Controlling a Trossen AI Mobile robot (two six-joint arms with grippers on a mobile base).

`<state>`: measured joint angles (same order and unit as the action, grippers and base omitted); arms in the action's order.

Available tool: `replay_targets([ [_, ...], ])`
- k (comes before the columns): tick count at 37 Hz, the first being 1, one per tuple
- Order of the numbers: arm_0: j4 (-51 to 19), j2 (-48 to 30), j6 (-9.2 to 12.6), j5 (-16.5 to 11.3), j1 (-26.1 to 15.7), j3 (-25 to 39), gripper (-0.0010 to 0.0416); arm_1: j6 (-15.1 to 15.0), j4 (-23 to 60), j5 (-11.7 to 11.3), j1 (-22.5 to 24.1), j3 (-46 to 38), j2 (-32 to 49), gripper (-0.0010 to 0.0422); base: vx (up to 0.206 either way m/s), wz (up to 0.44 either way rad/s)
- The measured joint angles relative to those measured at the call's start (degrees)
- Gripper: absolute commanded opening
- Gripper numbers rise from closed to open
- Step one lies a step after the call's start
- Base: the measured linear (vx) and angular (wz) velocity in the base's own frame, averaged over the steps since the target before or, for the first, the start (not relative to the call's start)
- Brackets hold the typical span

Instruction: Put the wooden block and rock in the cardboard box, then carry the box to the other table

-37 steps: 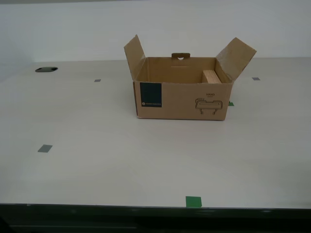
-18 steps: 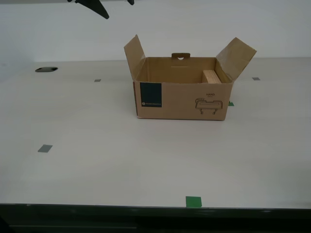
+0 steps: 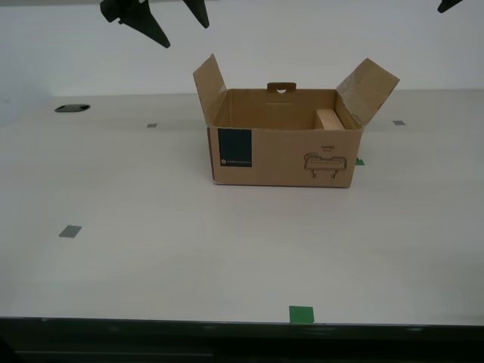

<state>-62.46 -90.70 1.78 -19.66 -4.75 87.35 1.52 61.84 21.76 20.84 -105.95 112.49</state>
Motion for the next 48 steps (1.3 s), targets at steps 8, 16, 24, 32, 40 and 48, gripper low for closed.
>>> replay_targets([
  [8, 3.0, 0.0, 1.3, 0.0, 0.3, -2.4, 0.0394, 0.1, -2.1, 0.0, 0.0, 2.0, 0.1, 0.0398, 0.0, 0.0],
  [16, 3.7, -2.1, 1.6, 0.0, 0.3, -3.0, 0.0394, 1.0, -3.4, 0.0, 0.0, 2.1, 0.1, 0.0398, 0.0, 0.0],
  [24, 4.1, -7.4, 1.7, 0.0, 0.3, -0.5, 0.0394, 1.2, -3.9, 0.0, -0.1, 2.1, 0.1, 0.0398, 0.0, 0.0],
  [32, 4.2, -11.6, 1.7, 0.0, 0.3, 2.4, 0.0393, 2.5, -5.9, 0.0, -0.1, 1.9, 0.7, 0.0398, 0.0, 0.0],
  [40, 4.2, -14.9, 1.7, -0.1, 0.3, 2.7, 0.0393, 2.9, -6.9, 0.5, -0.2, 1.9, 3.9, 0.0398, 0.0, 0.0],
  [48, 4.6, -19.0, 1.7, -0.2, 0.3, 2.7, 0.0394, 3.6, -9.7, 1.5, -0.2, 1.7, 6.9, 0.0398, 0.0, 0.0],
])
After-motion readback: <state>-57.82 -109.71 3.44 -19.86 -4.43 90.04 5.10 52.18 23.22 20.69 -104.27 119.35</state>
